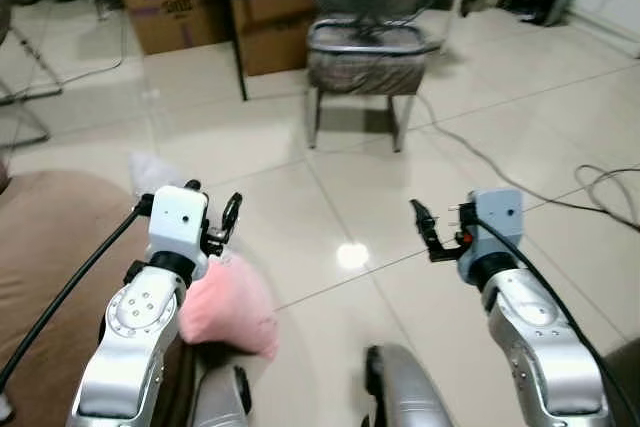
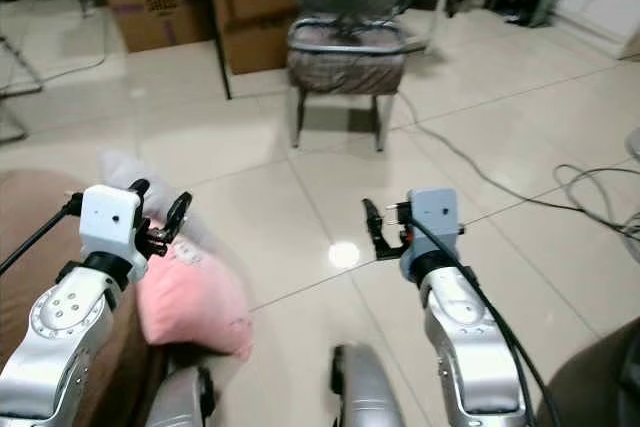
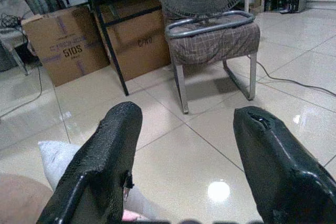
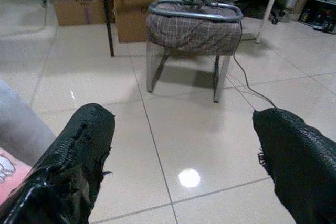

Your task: Move the pillow to the sofa from floor

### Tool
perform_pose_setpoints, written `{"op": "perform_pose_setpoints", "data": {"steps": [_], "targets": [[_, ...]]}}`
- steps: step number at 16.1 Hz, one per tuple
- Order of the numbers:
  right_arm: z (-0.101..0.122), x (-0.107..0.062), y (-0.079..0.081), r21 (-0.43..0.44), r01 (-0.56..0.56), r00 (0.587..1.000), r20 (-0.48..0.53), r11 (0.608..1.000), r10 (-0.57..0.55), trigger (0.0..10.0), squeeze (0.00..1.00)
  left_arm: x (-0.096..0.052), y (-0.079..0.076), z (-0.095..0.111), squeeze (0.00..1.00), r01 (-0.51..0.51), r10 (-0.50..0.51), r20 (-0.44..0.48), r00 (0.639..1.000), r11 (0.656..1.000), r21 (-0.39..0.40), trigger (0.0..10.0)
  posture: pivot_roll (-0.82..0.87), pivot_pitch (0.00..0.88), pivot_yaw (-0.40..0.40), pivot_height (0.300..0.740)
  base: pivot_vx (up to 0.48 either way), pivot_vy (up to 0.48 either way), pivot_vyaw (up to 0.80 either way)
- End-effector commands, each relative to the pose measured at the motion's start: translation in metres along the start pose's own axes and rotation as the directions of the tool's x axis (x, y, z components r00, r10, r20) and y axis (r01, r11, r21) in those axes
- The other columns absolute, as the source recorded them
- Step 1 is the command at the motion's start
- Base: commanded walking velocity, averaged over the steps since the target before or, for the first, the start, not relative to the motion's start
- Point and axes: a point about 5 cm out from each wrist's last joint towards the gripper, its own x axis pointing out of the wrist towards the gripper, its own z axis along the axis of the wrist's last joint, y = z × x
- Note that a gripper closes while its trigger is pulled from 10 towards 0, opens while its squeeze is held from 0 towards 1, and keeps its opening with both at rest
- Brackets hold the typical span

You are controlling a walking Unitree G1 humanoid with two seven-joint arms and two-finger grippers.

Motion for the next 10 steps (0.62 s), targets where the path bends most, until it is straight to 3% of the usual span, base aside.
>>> {"op": "perform_pose_setpoints", "data": {"steps": [1, 3, 8, 10], "targets": [[0.0001, -0.0001, -0.0035, -0.032, 0.008, 1.0, 0.001, 0.999, -0.008, 10.0, 0.0, -0.0016, -0.001, -0.0002, 0.0, -0.017, 0.017, 0.007, 1.0, 1.0, -0.004, 10.0, -0.09, 0.0, 0.003, 0.605, 0.0, -0.341, 0.0], [-0.0001, -0.0009, -0.003, -0.038, 0.002, 1.0, 0.001, 0.999, -0.002, 10.0, 0.0, -0.0029, 0.0006, -0.0017, 0.0, -0.038, 0.038, -0.008, 0.999, 0.998, -0.042, 10.0, -0.09, 0.0, 0.0, 0.605, 0.0, 0.0, 0.0], [0.0003, -0.0006, -0.0031, -0.046, -0.011, 1.0, 0.006, 0.999, 0.011, 10.0, 0.0, -0.0064, 0.0017, -0.0023, 0.0, -0.049, 0.049, 0.002, 0.999, 0.999, -0.002, 10.0, -0.09, 0.0, -0.01, 0.605, 0.0, 0.0, 0.0], [0.0012, 0.0008, -0.0024, -0.047, -0.015, 1.0, 0.009, 0.999, 0.015, 10.0, 0.0, -0.0051, 0.0019, -0.0015, 0.0, -0.063, 0.063, 0.007, 0.998, 0.998, -0.007, 10.0, -0.09, 0.0, -0.01, 0.605, 0.0, -0.3, 0.0]]}}
